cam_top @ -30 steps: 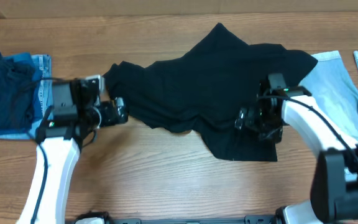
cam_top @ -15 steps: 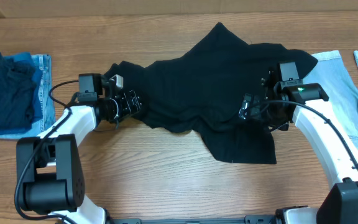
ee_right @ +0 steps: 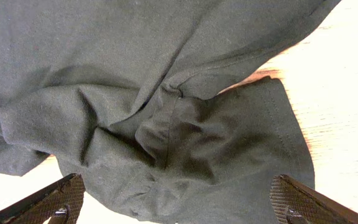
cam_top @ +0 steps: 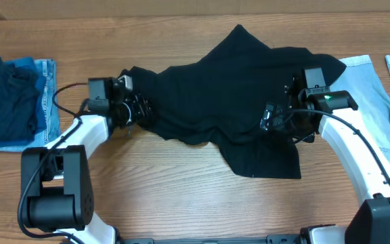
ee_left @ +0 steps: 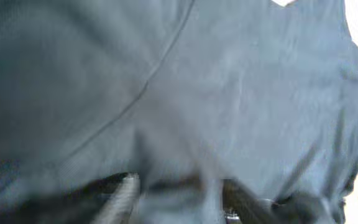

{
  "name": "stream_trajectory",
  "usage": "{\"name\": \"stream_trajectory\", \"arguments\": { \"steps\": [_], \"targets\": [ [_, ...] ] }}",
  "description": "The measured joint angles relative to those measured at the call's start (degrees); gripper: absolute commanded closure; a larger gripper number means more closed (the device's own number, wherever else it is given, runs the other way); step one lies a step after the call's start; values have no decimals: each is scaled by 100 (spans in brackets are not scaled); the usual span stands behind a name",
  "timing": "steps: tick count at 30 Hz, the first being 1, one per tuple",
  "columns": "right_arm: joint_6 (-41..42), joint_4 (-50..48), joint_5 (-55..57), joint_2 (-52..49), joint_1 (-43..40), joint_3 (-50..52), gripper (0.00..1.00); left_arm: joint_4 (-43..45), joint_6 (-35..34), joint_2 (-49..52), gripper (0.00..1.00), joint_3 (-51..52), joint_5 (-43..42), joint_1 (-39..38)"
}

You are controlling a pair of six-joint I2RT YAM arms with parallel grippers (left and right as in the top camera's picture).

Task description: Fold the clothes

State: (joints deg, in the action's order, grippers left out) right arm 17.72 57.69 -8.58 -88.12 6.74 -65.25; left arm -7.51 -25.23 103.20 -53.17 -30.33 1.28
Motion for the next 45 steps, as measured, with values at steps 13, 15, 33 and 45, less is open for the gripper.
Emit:
{"name": "stream_trajectory", "arguments": {
  "steps": [13,15,33,45],
  "targets": [
    [0,68,-2,0,0,0,0,48,-225,0,27,0,896,-693],
    [0,66,-2,0,0,0,0,-42,-225,0,28,0,896,-693],
    [-2,195,-4,0,0,0,0,203,-234,0,47,0,1609,-1106],
    [-2,195,0,0,0,0,0,-175,-297,0,96,0,1714,-1106]
  ]
}}
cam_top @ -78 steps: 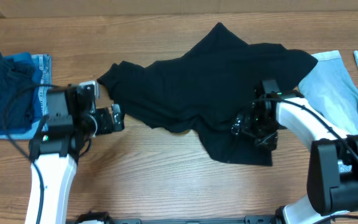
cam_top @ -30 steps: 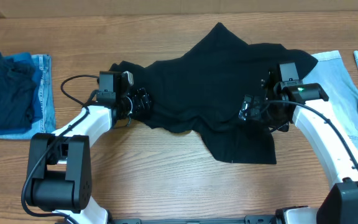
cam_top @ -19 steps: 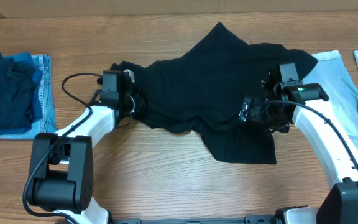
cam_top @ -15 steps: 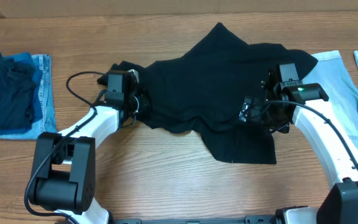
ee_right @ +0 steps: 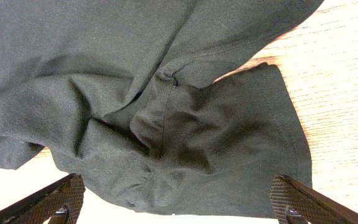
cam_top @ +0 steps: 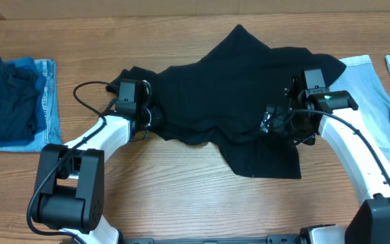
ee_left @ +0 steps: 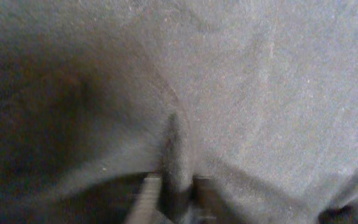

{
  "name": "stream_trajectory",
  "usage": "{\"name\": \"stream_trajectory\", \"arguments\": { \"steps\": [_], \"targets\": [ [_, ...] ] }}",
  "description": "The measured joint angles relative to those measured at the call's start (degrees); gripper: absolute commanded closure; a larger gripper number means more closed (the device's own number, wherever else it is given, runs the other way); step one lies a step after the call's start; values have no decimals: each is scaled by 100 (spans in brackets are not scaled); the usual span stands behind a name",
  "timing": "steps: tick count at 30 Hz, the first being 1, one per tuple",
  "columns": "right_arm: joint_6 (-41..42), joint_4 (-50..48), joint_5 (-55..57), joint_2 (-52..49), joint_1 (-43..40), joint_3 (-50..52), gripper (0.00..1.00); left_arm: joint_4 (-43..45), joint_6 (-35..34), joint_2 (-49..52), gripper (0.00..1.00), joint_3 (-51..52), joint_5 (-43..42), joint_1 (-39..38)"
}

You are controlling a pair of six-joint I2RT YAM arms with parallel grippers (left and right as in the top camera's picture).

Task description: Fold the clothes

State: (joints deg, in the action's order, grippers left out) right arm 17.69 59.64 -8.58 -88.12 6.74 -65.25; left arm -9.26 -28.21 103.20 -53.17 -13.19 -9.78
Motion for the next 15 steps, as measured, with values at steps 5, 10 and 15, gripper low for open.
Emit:
{"name": "stream_trajectory", "arguments": {
  "steps": [5,10,15],
  "targets": [
    [0,0,-20,0,0,0,0,420,-17,0,96,0,131,0],
    [0,7,-20,0,0,0,0,562,164,22,96,-542,302,22],
    [2,22,-22,0,0,0,0,389,520,59,82,-2404,839,345]
  ]
}}
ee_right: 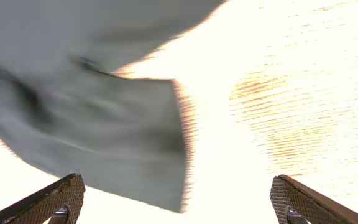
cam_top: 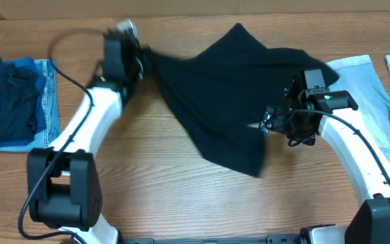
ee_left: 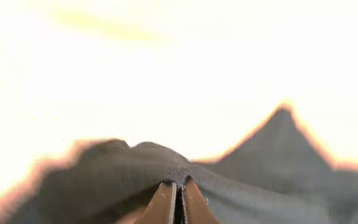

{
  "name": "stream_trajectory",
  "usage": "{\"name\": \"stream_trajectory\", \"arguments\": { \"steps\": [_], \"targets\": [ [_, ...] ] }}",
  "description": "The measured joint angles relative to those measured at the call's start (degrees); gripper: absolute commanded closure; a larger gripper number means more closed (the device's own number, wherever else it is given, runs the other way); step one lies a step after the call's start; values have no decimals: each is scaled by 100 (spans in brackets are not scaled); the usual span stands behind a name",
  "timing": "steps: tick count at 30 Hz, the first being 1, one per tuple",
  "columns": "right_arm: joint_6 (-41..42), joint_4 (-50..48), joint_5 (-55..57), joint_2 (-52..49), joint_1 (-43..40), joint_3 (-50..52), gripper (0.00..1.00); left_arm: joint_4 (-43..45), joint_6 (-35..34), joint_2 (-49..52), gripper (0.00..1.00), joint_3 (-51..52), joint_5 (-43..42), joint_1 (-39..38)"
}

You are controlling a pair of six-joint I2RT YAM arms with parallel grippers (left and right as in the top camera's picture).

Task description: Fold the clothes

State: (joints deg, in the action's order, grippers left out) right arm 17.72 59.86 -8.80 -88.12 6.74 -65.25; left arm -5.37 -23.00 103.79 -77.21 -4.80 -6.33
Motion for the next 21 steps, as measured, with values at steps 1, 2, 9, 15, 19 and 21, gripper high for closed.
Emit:
{"name": "stream_trajectory", "arguments": {
  "steps": [1,2,9,15,19,21],
  "targets": [
    [-2,2,2,0,0,0,0,-61,68,0,58,-256,63,94],
    [-2,-2,0,0,0,0,0,-162,127,-2,42,-479,138,205],
    [-2,-2,0,0,0,0,0,-1480,433,0,34,-662,271,463],
    [-131,-26,2,0,0,0,0,-2413,739,0,35,-651,192,313],
    [-197,-208,2,0,0,0,0,-3576,754,0,40,-516,72,254],
    [-212,-249,2,0,0,0,0,-3814,673,0,45,-258,-22,249]
  ]
}}
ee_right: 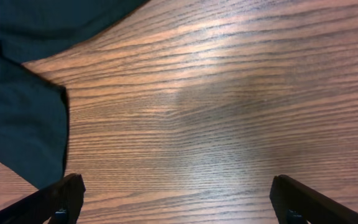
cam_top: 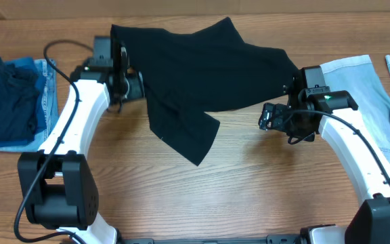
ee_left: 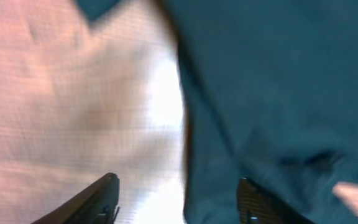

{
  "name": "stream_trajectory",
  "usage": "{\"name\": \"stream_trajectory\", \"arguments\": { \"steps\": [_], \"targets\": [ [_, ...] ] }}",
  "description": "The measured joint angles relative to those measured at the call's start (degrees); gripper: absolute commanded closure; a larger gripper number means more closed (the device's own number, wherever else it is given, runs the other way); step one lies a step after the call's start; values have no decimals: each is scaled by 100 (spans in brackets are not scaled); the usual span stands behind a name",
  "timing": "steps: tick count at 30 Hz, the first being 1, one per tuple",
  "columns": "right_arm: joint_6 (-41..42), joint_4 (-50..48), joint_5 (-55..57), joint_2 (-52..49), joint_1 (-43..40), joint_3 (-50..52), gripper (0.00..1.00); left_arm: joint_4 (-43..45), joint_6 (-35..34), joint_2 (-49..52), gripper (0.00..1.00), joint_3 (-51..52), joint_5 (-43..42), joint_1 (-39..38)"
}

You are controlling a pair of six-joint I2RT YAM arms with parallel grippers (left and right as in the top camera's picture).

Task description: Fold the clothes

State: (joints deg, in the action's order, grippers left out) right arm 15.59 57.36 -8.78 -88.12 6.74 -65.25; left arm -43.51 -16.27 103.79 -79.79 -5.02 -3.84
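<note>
The black garment [cam_top: 202, 61] lies spread along the back of the table, with one flap reaching forward to the centre. My left gripper [cam_top: 137, 85] is at its left edge. In the left wrist view that gripper [ee_left: 178, 202] is open, straddling the cloth's edge [ee_left: 278, 93], with wood under the left finger and cloth under the right. My right gripper [cam_top: 266, 116] hovers in front of the garment's right end. In the right wrist view it [ee_right: 178, 199] is open over bare wood, and the black cloth [ee_right: 17, 124] lies off to the left.
A folded dark blue garment [cam_top: 5, 95] rests on denim at the far left. Light blue jeans [cam_top: 364, 88] lie at the right under my right arm, and another pale piece is at the right edge. The wooden table [cam_top: 249, 196] fills the front.
My left gripper was shut on the garment's edge at the back left; now it is open and the garment lies flat, let go. No cloth lies under the right gripper any more.
At first the garment lay crumpled mid-table, my left gripper at its left edge and the right one open over its right part. Later the left was shut on the edge, at the back left. Now the garment lies further back and left, let go.
</note>
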Motion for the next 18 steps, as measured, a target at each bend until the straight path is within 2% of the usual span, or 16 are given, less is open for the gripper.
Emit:
{"name": "stream_trajectory", "arguments": {
  "steps": [2,8,12,18],
  "targets": [
    [-22,-13,0,0,0,0,0,44,-52,0,46,437,-232,0],
    [-26,20,0,0,0,0,0,1038,-179,0,35,1554,-726,-31],
    [-39,39,-2,0,0,0,0,1665,-199,0,35,1729,-946,-125],
    [-44,74,0,0,0,0,0,1993,-424,319,36,1731,-1091,-398]
  ]
}}
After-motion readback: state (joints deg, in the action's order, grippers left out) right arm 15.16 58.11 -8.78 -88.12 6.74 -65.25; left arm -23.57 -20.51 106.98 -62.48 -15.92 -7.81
